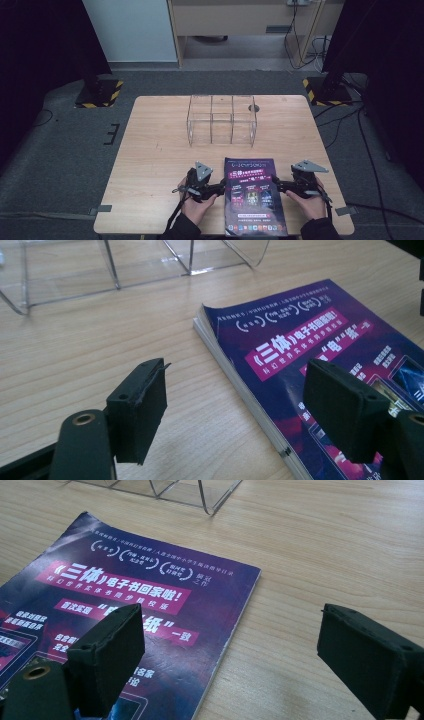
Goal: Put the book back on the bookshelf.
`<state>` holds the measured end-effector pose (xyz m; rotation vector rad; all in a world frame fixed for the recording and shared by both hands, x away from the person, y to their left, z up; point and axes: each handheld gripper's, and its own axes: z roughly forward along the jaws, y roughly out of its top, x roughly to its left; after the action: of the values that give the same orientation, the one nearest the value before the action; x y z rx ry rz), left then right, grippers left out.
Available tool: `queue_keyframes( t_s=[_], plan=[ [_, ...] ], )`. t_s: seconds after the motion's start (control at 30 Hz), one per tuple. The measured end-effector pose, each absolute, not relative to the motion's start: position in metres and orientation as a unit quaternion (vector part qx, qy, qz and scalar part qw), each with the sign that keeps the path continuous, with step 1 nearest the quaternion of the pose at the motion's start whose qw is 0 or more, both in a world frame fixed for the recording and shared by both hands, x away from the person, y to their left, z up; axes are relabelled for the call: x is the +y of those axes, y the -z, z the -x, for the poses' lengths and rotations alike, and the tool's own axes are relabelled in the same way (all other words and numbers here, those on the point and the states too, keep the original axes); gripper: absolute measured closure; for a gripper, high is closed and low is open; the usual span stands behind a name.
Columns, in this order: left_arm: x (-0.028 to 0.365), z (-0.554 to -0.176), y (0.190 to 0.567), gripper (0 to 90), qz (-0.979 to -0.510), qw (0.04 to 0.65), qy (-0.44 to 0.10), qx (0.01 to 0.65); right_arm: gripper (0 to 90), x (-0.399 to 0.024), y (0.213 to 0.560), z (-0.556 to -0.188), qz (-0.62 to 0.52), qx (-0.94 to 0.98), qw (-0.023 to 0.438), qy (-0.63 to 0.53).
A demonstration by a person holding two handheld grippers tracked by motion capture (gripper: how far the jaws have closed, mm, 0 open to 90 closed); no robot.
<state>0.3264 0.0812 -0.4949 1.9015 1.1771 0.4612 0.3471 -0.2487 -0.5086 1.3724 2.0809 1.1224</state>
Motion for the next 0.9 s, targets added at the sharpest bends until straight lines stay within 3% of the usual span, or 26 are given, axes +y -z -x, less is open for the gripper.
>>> queue_keyframes(
  t_s=[0.9],
  plan=[
    [0.05,-0.332,0.527,29.2,-0.782,0.375,-0.153,0.474,15.8,-0.24,0.518,-0.344,-0.484,0.757,0.18,-0.4]
  ],
)
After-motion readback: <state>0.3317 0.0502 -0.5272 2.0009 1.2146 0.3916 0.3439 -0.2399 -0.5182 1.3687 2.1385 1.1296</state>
